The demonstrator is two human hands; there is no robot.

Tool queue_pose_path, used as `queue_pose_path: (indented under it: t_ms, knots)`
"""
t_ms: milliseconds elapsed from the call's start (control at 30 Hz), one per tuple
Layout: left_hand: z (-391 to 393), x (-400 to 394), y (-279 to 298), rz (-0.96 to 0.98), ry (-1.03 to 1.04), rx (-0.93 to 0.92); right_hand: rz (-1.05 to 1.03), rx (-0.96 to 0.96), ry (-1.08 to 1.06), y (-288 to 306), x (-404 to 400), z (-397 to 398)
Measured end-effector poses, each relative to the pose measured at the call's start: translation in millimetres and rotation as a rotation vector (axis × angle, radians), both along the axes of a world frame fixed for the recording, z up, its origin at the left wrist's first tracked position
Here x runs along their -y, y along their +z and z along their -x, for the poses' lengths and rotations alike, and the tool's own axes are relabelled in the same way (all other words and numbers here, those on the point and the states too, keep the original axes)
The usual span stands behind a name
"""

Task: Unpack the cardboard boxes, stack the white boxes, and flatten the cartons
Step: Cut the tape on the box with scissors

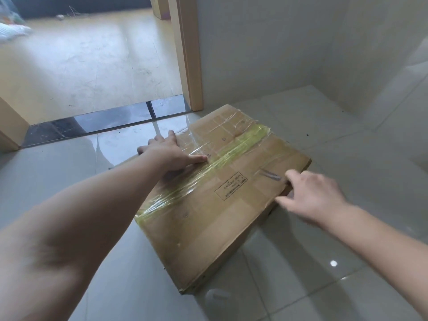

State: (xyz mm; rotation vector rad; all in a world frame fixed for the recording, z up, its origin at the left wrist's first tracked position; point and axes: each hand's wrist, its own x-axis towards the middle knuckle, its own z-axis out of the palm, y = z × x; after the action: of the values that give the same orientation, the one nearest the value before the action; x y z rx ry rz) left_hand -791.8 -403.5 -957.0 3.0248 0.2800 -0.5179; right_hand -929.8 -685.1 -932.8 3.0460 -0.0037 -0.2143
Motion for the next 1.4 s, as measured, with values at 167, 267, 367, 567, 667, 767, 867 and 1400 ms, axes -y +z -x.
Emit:
queue_pose_path:
  t_ms: [167,267,367,567,667,767,867,1400]
  knots:
    - [-2,5,2,-0.012,0.013,-0.022,-0.135,-0.155,0.303,-11,-79,66]
    - [0,5,2,-0.020,0.008,-0.023,-0.161,-0.213,0.333,-21,-118,83]
    - [0,5,4,-0.014,0.010,-0.017,-0.182,-0.217,0.350,-28,-146,91]
    - [4,10,3,-0.004,0.035,-0.008,-0.085,-0.215,0.383,-34,-141,81]
    - [4,16,0,0.013,0.039,0.003,-0.034,-0.194,0.421,-35,-108,71]
    - [2,26,-2,0.017,0.015,0.020,0.039,-0.194,0.436,-32,-66,56]
    - [3,37,-2,0.036,-0.031,0.031,0.089,-0.206,0.389,-29,-21,41]
    - [40,123,-7,-0.187,-0.625,0.265,-0.250,-0.205,-0.195,-26,162,35]
